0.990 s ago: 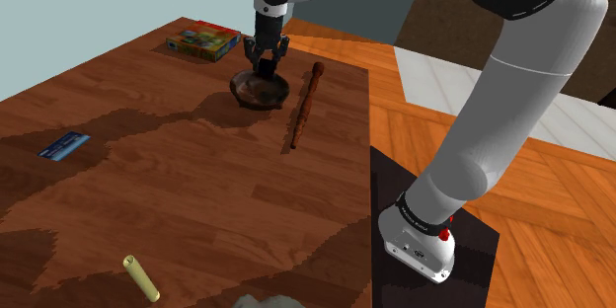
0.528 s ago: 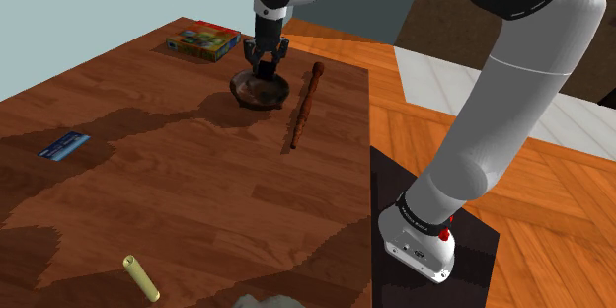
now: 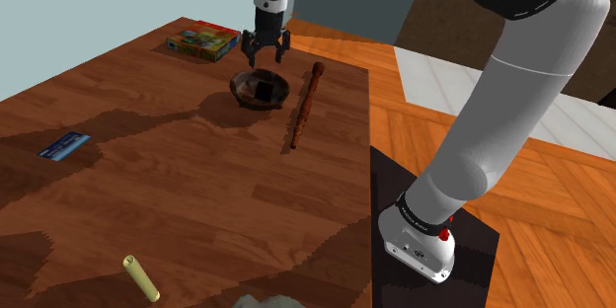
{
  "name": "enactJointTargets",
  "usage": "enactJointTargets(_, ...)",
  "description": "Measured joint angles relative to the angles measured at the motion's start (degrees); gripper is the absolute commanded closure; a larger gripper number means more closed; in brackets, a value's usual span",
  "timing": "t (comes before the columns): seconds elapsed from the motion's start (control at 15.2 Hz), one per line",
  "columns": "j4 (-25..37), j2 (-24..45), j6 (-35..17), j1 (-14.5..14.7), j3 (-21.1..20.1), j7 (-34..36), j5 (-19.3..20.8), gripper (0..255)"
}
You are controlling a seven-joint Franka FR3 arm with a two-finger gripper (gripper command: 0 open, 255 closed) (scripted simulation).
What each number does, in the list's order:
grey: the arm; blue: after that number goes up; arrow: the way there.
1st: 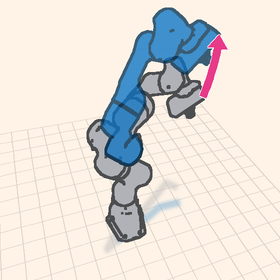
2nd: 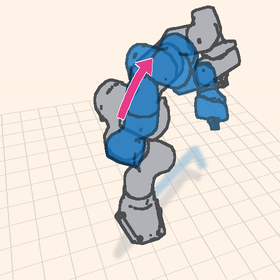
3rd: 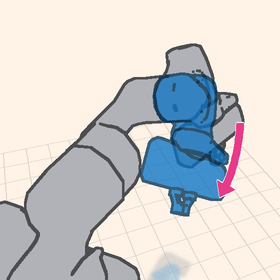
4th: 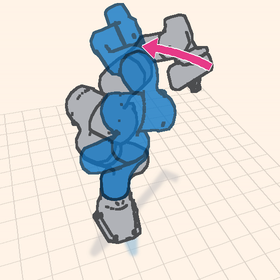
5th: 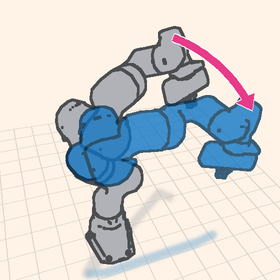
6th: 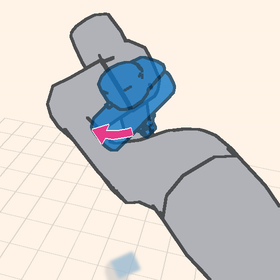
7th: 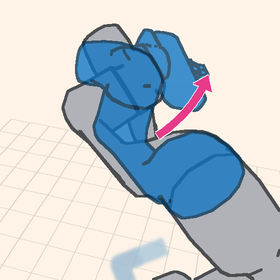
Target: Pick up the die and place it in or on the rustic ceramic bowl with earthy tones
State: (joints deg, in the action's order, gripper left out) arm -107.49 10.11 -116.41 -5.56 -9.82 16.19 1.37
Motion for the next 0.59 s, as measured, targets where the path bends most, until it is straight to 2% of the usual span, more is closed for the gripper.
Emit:
enactJointTargets(0.2,2.53,-1.17,3.65,-0.02,-0.06,-0.12,-0.23,0)
enactJointTargets(0.59,3.19,-1.27,4.48,-0.07,-0.03,-0.22,-0.27,0)
